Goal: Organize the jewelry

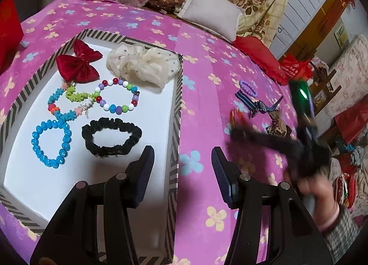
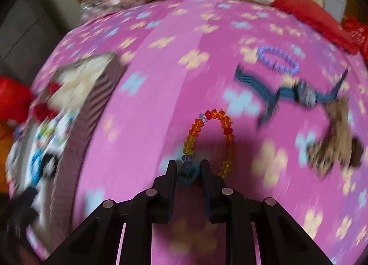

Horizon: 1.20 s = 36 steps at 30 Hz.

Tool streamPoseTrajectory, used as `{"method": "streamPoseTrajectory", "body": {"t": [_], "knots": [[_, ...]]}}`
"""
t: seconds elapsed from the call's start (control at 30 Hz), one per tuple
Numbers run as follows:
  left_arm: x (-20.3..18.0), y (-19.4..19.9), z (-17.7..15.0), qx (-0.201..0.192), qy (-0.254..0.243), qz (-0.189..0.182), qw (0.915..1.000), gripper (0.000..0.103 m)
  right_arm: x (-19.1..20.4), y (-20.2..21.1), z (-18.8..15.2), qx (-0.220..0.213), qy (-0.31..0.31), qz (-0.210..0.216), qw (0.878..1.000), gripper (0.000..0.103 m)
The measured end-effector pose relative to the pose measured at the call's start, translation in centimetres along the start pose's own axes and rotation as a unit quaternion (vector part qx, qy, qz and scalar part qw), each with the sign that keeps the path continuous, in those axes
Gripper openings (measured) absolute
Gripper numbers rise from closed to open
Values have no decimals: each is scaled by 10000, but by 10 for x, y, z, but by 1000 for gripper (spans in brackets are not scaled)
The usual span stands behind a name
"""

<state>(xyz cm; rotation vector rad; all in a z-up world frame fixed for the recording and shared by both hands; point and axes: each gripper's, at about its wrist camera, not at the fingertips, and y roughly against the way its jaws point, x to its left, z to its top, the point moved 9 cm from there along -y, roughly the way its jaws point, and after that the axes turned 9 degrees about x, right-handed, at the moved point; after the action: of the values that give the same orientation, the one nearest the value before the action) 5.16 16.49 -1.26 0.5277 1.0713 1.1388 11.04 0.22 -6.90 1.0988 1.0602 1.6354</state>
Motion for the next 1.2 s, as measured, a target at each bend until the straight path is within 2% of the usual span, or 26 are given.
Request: {"method": "streamPoseTrajectory", "body": {"t": [0.07, 0.17, 0.23, 0.33, 0.43, 0.53, 0.63, 0.73, 0.8, 0.93, 1.03, 1.2], "knots": [[-1, 1, -1, -14, -19, 22, 10000, 51, 8, 6, -31, 116, 86, 239, 9996, 20], [-6, 3, -4, -36, -118, 66, 9999, 51, 10, 15, -65, 161, 138, 279, 9994, 25], [-11, 4, -7, -55, -223, 115, 9997, 51, 2, 27, -82, 4, 20, 283, 9996, 27], [-22, 3, -14, -47, -409, 171, 9990, 51, -21, 50, -91, -345, -231, 96, 9991, 31], [-36, -1, -24, 84, -554, 68, 9984, 51, -55, 68, -88, -557, -551, -131, 9968, 34], [-54, -9, -34, 236, -730, -34, 9970, 51, -83, 78, -78, -742, -857, -357, 9929, 34], [-73, -22, -46, 366, -1042, 48, 9939, 51, -110, 82, -60, -932, -1181, -555, 9871, 34], [-86, -36, -56, 521, -1292, 69, 9902, 51, -123, 82, -42, -971, -1336, -483, 9851, 34], [-89, -44, -61, 612, -1371, 88, 9886, 51, -118, 83, -24, -999, -1240, -343, 9866, 34], [-86, -52, -60, 697, -1309, 2, 9889, 51, -95, 73, 23, -947, -867, -340, 9911, 34], [-83, -57, -59, 753, -1259, -34, 9892, 51, -91, 55, 57, -866, -795, -539, 9916, 34], [-79, -61, -58, 855, -1261, -98, 9883, 51, -97, 22, 81, -638, -937, -764, 9906, 34]]}}
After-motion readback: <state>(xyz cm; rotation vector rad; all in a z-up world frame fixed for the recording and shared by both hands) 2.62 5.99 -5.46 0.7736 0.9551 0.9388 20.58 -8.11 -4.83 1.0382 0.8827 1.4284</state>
